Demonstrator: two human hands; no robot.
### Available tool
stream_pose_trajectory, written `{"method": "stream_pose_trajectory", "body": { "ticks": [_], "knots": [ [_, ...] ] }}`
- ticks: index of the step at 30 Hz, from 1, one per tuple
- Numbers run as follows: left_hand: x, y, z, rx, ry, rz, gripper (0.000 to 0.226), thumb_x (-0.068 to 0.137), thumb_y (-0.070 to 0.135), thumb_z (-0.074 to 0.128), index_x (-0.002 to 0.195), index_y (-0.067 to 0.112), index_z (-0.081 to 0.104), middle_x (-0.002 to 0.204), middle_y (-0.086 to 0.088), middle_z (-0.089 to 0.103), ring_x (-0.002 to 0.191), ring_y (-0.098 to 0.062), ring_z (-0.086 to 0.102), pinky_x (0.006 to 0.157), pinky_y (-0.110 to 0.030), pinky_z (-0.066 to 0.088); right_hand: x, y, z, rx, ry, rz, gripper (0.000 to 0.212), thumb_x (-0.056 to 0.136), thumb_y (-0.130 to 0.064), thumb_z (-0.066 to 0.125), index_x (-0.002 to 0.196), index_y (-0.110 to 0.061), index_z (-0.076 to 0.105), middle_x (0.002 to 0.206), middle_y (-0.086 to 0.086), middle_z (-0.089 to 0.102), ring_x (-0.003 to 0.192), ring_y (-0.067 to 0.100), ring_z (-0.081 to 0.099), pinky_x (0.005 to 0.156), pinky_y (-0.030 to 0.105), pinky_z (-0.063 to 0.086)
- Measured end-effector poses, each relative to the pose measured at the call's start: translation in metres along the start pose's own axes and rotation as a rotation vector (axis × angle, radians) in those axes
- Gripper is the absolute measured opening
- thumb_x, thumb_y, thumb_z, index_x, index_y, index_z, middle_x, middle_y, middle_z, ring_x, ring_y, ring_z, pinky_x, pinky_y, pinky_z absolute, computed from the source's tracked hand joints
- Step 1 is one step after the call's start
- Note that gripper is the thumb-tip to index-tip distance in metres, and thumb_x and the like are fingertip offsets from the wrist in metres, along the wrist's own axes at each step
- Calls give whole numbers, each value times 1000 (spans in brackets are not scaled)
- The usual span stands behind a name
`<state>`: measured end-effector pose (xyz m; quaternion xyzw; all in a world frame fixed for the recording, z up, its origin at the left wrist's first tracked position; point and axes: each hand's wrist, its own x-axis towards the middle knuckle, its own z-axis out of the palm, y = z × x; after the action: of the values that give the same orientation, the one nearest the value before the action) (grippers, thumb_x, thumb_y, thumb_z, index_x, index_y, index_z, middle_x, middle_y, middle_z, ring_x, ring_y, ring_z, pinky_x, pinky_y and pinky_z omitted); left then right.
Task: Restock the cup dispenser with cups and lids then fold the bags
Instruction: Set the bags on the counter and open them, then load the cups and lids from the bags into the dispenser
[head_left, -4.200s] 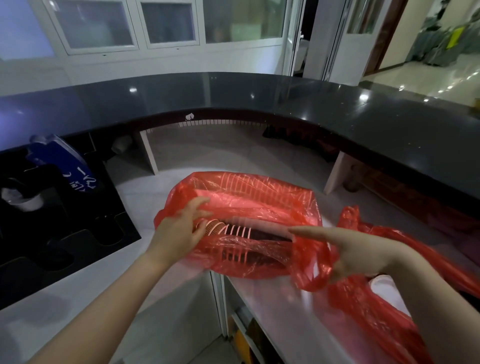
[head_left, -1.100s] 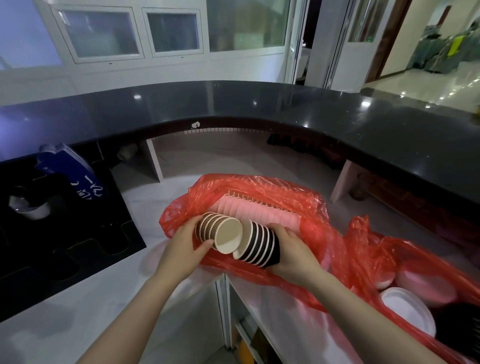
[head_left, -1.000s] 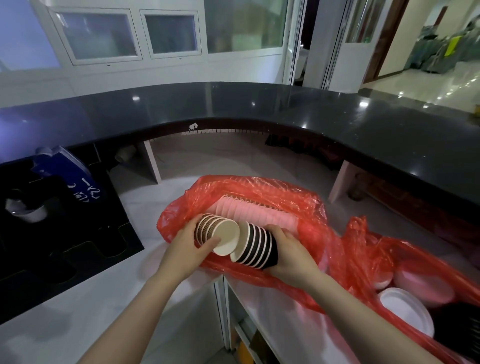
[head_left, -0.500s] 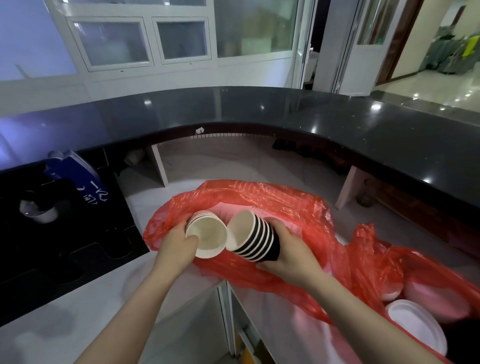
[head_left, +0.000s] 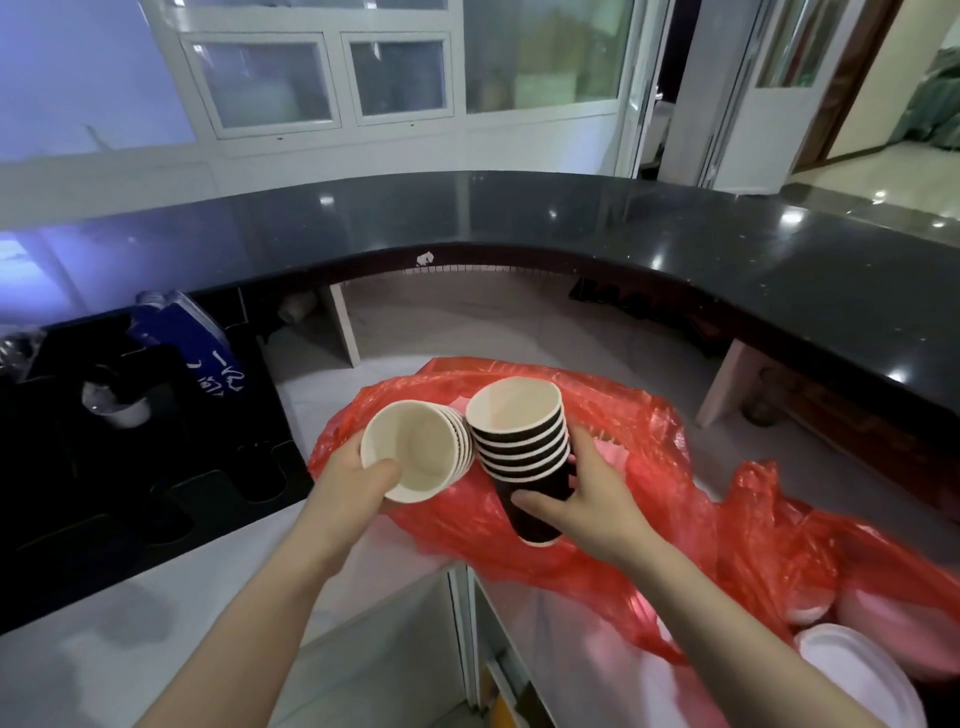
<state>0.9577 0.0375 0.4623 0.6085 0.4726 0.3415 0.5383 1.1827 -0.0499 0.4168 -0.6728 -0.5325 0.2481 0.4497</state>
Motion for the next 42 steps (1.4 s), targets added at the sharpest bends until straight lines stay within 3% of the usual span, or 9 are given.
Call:
{"method": "stream_pose_trajectory", "body": {
  "ticks": [4,10,16,21,24,28,33,36,42],
  "knots": [
    [-8,8,-24,-141,23,-31,37,70,5,52,99,23,65,96,-6,70,89,-21,67,70,-32,57,7,-11,13,180,-93,-57,80,62,-39,77,124,-62,32,121,-37,52,115,-7,52,98,29,46],
    [-32,4,-66,-264,162,-83,37,85,-9,37,106,8,63,98,-13,69,82,-20,70,62,-29,57,14,-24,50,346,-200,-119,81,62,-35,79,132,-39,39,123,-24,57,117,0,55,92,17,47],
    [-71,0,-98,-439,389,-88,35,89,-8,37,110,8,60,97,-10,71,84,-20,70,64,-30,58,20,-48,98,529,-273,-86,67,63,-31,78,121,-23,45,119,-5,61,107,0,59,86,20,48],
    [-114,-7,-136,-538,576,-12,37,90,-6,34,108,13,61,92,-5,75,84,-21,72,64,-33,58,12,-73,140,683,-376,-57,42,75,-37,65,114,-29,51,112,-11,62,98,-7,60,78,10,46],
    [-139,-15,-162,-588,650,26,36,91,-3,34,107,14,61,91,-6,74,83,-21,71,64,-33,58,-2,-83,164,754,-456,42,47,77,-51,71,115,-31,54,117,-3,65,110,11,61,88,31,51],
    [-175,-30,-197,-684,684,84,35,91,-2,36,110,15,60,95,-6,74,85,-22,72,65,-34,58,-22,-110,190,771,-521,136,56,69,-63,63,117,-35,57,118,-6,67,110,14,63,87,41,52],
    [-233,-47,-261,-708,699,124,36,92,-2,35,113,13,59,106,-10,68,92,-26,69,64,-35,59,-61,-161,237,840,-643,158,73,65,-35,83,130,-27,50,113,-5,70,102,15,68,71,35,56],
    [-288,-61,-317,-637,662,247,33,89,5,40,106,17,66,102,-4,73,95,-21,69,69,-33,59,-99,-207,278,825,-661,81,101,49,-32,92,138,-26,43,120,-1,67,113,23,63,91,45,51],
    [-388,-85,-416,-625,619,340,34,87,13,45,111,19,68,108,-3,72,102,-20,68,75,-30,57,-182,-303,367,889,-598,27,73,59,-30,79,125,-25,49,117,5,65,101,22,68,80,41,56]
  ]
}}
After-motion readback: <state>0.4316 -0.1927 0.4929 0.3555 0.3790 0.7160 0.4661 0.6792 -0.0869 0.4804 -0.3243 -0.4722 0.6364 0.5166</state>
